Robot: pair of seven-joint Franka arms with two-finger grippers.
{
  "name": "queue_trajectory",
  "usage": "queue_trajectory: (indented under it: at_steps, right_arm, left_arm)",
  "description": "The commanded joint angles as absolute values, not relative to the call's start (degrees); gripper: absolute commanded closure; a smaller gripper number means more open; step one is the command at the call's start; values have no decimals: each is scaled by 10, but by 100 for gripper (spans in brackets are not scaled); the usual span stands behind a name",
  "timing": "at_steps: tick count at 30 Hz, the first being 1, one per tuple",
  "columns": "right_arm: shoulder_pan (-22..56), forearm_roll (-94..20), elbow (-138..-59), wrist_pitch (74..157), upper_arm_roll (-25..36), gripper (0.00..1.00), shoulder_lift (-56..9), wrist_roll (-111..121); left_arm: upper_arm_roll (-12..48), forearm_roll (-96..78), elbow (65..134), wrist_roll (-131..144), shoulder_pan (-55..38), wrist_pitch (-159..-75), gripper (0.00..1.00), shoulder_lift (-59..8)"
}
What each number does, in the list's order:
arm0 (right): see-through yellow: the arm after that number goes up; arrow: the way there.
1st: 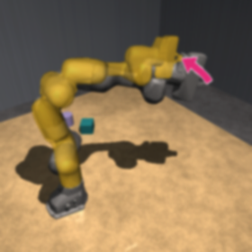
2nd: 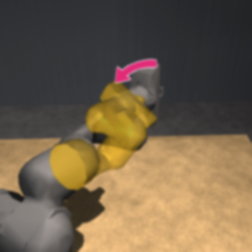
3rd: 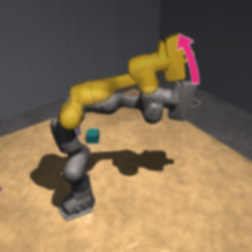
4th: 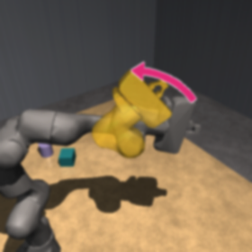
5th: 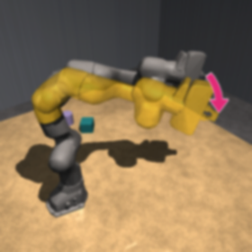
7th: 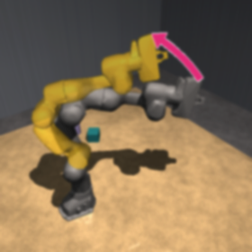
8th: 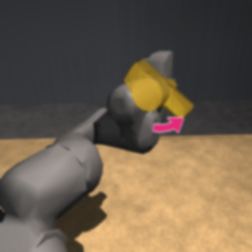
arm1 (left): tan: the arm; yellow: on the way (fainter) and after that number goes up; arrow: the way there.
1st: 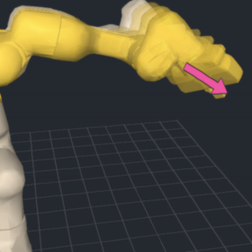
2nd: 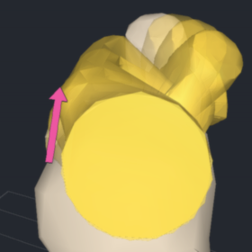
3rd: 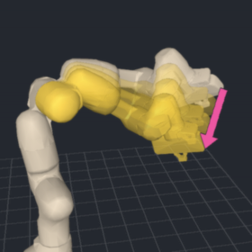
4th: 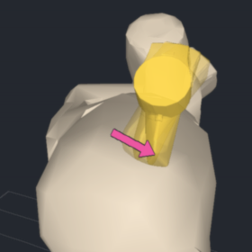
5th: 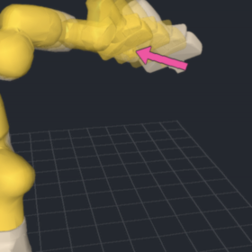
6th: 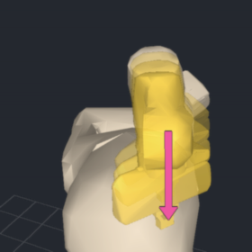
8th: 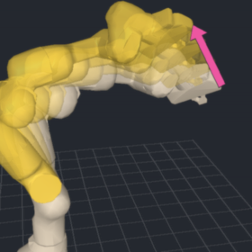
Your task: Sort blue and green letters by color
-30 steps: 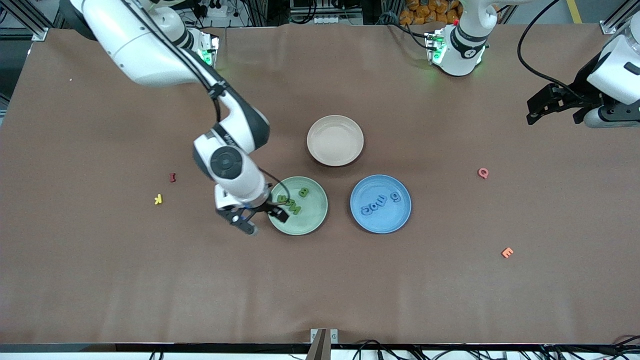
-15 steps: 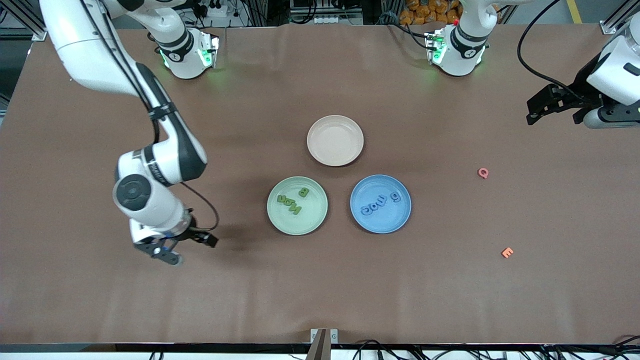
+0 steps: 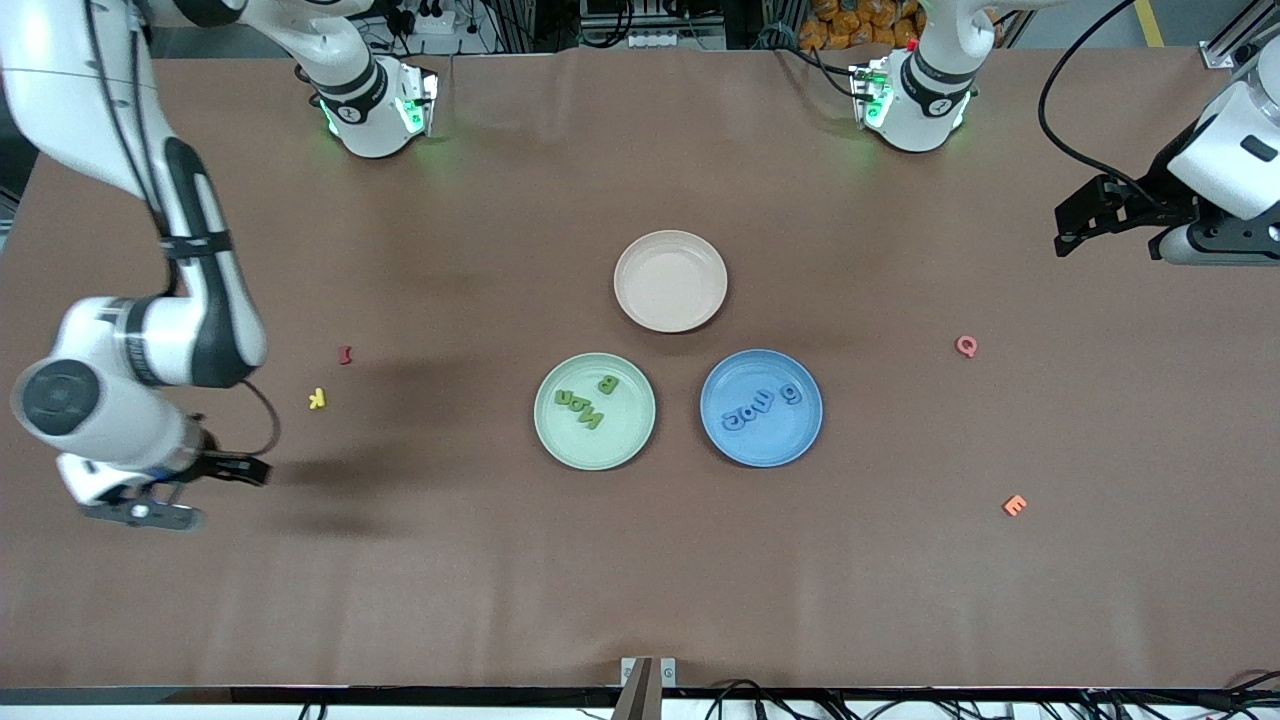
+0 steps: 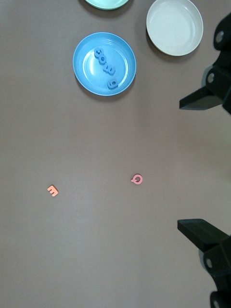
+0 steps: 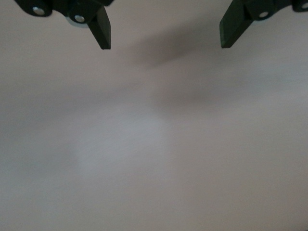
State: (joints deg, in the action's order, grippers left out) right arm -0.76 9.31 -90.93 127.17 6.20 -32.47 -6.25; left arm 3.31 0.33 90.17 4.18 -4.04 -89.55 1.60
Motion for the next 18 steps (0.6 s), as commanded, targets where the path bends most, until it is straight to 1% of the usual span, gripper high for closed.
queue_trajectory:
  at_steps: [1, 8, 18]
  right_arm:
    - [-44, 80, -951, 1248, 67, 0, -258, 19]
    - [-61, 70, -947, 1173, 67, 0, -198, 26]
    - [-73, 12, -934, 1047, 63, 0, -122, 25]
  left_arm:
    - [34, 9, 901, 29, -38, -899, 0, 18]
    - [33, 8, 901, 26, -38, -899, 0, 18]
    - [34, 11, 900, 23, -39, -899, 0, 16]
